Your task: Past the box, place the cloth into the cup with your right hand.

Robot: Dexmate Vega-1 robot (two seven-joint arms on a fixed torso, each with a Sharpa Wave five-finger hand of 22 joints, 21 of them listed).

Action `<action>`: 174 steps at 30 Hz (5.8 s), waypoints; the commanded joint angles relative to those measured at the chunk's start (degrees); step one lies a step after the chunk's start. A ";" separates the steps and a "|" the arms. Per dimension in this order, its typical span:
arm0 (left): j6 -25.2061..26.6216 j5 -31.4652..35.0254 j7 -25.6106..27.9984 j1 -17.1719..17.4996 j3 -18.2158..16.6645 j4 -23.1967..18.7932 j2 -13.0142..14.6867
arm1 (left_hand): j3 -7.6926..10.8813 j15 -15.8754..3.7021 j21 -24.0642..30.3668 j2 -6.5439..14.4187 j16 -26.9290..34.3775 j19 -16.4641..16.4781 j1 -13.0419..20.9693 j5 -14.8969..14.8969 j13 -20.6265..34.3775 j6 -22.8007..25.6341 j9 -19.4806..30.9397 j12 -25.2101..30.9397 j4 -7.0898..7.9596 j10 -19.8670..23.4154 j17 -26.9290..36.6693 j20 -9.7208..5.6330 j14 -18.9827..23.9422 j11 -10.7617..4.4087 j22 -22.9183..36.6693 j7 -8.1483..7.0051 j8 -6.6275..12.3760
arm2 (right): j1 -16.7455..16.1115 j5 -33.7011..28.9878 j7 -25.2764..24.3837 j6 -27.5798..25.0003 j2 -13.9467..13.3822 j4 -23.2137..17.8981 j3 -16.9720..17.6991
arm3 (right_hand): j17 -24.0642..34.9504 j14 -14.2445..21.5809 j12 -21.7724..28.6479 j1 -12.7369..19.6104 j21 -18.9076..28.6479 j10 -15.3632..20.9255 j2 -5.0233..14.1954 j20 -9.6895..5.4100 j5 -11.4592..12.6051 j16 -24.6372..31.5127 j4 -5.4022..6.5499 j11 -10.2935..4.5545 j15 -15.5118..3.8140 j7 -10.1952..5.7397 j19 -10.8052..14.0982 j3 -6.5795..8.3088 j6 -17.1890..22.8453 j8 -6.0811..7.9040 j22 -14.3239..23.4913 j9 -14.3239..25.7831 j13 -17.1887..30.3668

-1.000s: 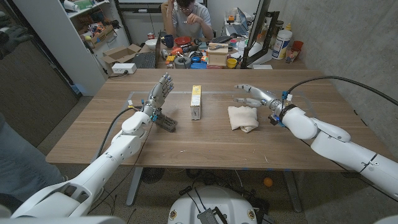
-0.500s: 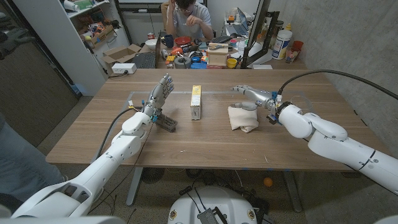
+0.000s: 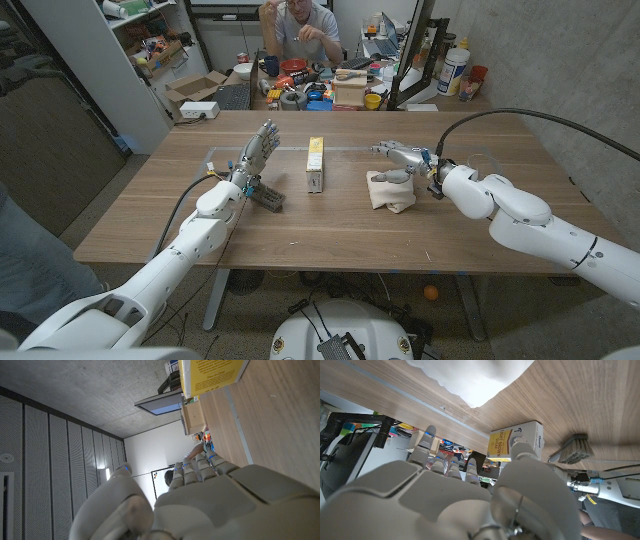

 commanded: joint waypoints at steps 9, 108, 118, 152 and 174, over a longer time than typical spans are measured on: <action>-0.57 -0.42 -0.31 0.16 -0.07 1.04 -0.50 | -0.34 -0.36 -0.17 0.58 0.21 -0.04 0.18 -0.12 0.20 0.54 0.15 0.52 -0.07 0.18 0.25 0.80 0.39 -0.26 0.10 -0.06 0.09 | 5.17 -8.59 13.53 -1.94 1.03 0.40 -4.55 | 0.22 0.80 0.65 0.67 0.75 0.69 -1.11 0.02 0.77 0.31 0.10 0.09 0.39 -1.67 3.47 0.01 0.79 0.55 0.05 0.13 0.21; 1.64 0.54 2.61 3.38 -0.66 -7.29 2.69 | -1.27 -0.04 -0.19 1.29 0.19 -0.28 0.40 -0.49 0.25 1.28 0.20 0.35 -0.12 0.49 0.31 1.78 0.75 -0.68 0.19 -0.11 -0.11 | -2.45 -16.11 0.95 -6.93 2.36 -2.28 1.58 | 6.57 68.30 19.42 39.93 18.09 59.30 6.25 -25.55 -2.04 8.64 0.72 -13.77 -23.28 -5.86 49.63 -0.61 51.66 17.16 3.17 9.26 11.41; 2.52 0.66 3.39 4.43 -0.90 -9.24 3.73 | -1.35 -0.01 -0.16 1.36 0.16 -0.24 0.44 -0.52 0.25 1.31 0.20 0.33 -0.14 0.47 0.31 1.66 0.69 -0.57 0.19 -0.21 -0.13 | -3.53 -17.13 0.03 -9.02 1.38 -4.68 3.80 | 6.90 68.06 19.66 40.08 18.57 58.83 6.32 -25.52 -1.97 8.41 0.79 -13.81 -23.25 -5.92 48.96 -1.10 51.82 16.98 3.23 8.92 12.62; 2.52 0.92 4.11 6.03 -1.69 -11.30 5.25 | -1.61 -0.02 -0.19 1.54 0.13 -0.34 0.59 -0.62 0.25 1.32 0.20 0.27 -0.21 0.42 0.31 1.53 0.61 -0.34 0.18 -0.09 -0.21 | -4.47 -15.52 -5.99 -14.90 1.74 -4.55 9.61 | 7.19 68.36 19.90 39.63 20.72 58.88 6.71 -25.43 -2.01 7.68 1.25 -14.56 -23.21 -6.58 47.26 -2.68 52.27 16.74 3.42 8.20 15.46; 3.21 1.28 3.63 5.71 -0.58 -11.16 4.84 | -1.80 0.00 -0.18 1.64 0.14 -0.35 0.69 -0.69 0.25 1.38 0.21 0.26 -0.26 0.46 0.31 1.53 0.63 -0.39 0.18 -0.18 -0.23 | -10.45 -8.58 -11.06 -19.55 -3.27 -3.59 14.44 | 8.26 68.59 19.46 39.36 21.89 59.17 6.91 -25.51 -2.09 7.93 1.34 -14.95 -23.04 -7.13 45.92 -3.31 52.86 16.63 3.39 7.53 16.46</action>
